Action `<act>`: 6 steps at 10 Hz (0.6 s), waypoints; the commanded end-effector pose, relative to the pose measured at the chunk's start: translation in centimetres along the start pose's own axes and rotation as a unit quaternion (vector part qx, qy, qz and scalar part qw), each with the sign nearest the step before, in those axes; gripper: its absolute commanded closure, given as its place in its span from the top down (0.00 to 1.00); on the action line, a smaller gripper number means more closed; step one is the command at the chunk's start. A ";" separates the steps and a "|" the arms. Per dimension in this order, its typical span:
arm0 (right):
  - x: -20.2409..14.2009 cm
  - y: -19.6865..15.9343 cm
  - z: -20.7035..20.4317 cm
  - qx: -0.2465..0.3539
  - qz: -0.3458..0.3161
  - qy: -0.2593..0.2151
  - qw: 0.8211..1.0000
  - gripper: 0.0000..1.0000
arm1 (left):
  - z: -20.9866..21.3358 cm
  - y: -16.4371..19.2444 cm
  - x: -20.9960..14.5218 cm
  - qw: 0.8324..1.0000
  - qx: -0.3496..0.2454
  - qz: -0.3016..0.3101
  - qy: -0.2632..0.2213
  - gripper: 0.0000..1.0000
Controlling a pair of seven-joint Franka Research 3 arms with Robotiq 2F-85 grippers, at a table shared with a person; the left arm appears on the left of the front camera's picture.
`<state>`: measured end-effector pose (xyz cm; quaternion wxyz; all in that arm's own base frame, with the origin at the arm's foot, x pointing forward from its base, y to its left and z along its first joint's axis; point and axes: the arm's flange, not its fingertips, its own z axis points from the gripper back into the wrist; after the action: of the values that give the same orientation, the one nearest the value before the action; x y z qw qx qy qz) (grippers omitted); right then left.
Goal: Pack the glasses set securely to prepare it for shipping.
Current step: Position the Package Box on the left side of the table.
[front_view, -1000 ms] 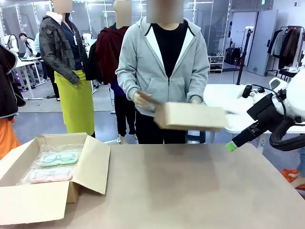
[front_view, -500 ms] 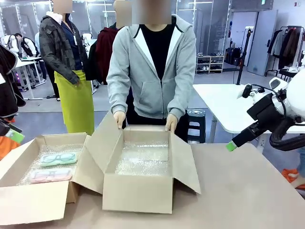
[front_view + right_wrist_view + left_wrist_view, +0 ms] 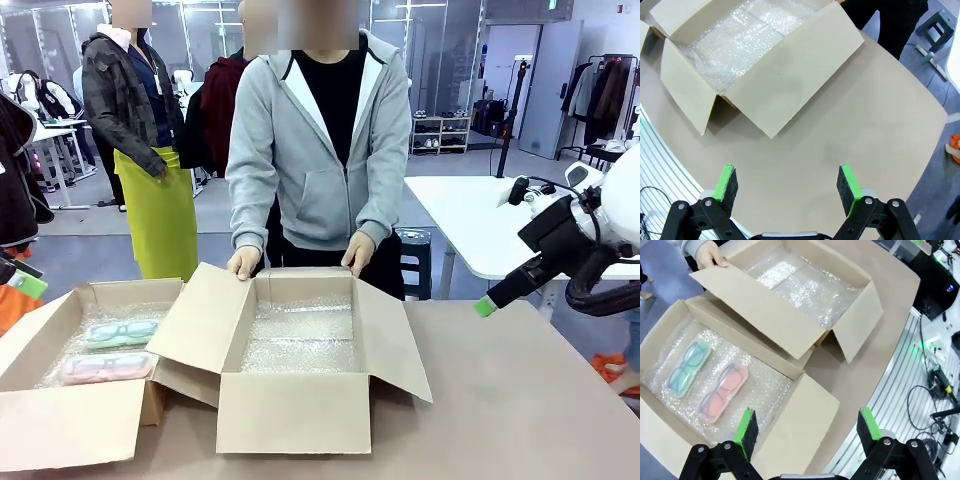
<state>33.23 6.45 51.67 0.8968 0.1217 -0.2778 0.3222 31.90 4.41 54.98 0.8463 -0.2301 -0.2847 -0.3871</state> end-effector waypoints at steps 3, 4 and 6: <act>0.0 0.3 -0.2 -0.003 -0.004 0.000 1.000 1.00 | 0.2 0.0 0.5 1.000 -0.001 0.004 0.008 1.00; 0.0 0.3 -0.2 -0.003 -0.004 0.000 1.000 1.00 | 0.2 0.0 0.5 1.000 -0.001 0.004 0.008 1.00; 0.0 0.3 -0.2 -0.003 -0.004 0.000 1.000 1.00 | 0.2 0.0 0.5 1.000 -0.001 0.004 0.008 1.00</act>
<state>33.23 6.45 51.67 0.8968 0.1217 -0.2778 0.3222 31.93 4.15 54.97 0.8456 -0.2316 -0.2827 -0.3891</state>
